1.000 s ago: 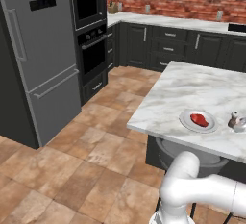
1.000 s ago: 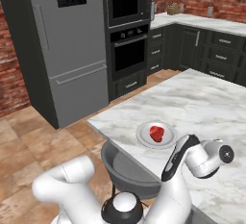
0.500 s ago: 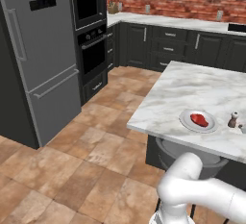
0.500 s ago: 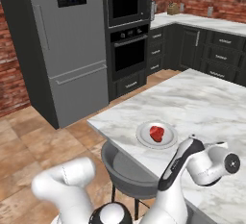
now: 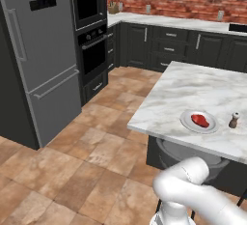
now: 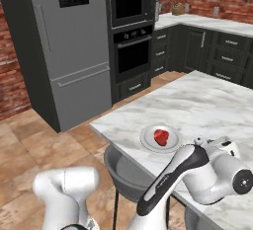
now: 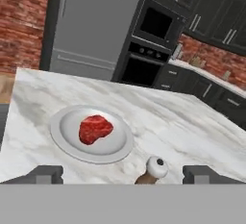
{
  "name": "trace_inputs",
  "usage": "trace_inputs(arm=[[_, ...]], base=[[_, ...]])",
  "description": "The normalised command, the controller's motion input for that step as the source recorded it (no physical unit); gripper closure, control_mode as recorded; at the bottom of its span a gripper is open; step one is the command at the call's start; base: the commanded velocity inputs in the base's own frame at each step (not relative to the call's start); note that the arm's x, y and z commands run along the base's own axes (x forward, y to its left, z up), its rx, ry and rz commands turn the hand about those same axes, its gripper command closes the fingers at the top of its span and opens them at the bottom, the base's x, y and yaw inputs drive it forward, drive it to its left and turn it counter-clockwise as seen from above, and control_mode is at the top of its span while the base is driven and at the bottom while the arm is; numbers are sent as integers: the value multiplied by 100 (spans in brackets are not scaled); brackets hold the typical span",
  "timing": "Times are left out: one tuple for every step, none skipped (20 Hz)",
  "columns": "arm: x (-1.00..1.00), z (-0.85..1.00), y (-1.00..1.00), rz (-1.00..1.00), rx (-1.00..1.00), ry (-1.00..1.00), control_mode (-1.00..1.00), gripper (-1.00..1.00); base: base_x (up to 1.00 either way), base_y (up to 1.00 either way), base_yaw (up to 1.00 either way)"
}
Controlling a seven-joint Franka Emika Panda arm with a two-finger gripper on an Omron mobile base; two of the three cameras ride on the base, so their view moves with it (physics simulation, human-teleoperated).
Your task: Retrieve the shaker from the cabinet and place it next the steak on a plate on the dining table.
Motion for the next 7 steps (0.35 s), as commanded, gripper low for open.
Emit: trace_inputs(arm=[[-57, 92, 100, 6, -25, -25, -100, -100], [-52, 84, 100, 6, -26, -26, -100, -100], [-48, 79, 100, 5, -27, -26, -100, -100], [-42, 74, 100, 1, -27, -27, -100, -100], [-39, 69, 100, 0, -28, -24, -100, -100], [-37, 64, 100, 0, -29, -21, -100, -100], [-36, 58, 100, 0, -30, -17, -100, -100]], base=[[0, 0, 0], [0, 0, 0], [0, 0, 0], [0, 0, 0], [0, 0, 0], [0, 0, 0], [0, 0, 0]])
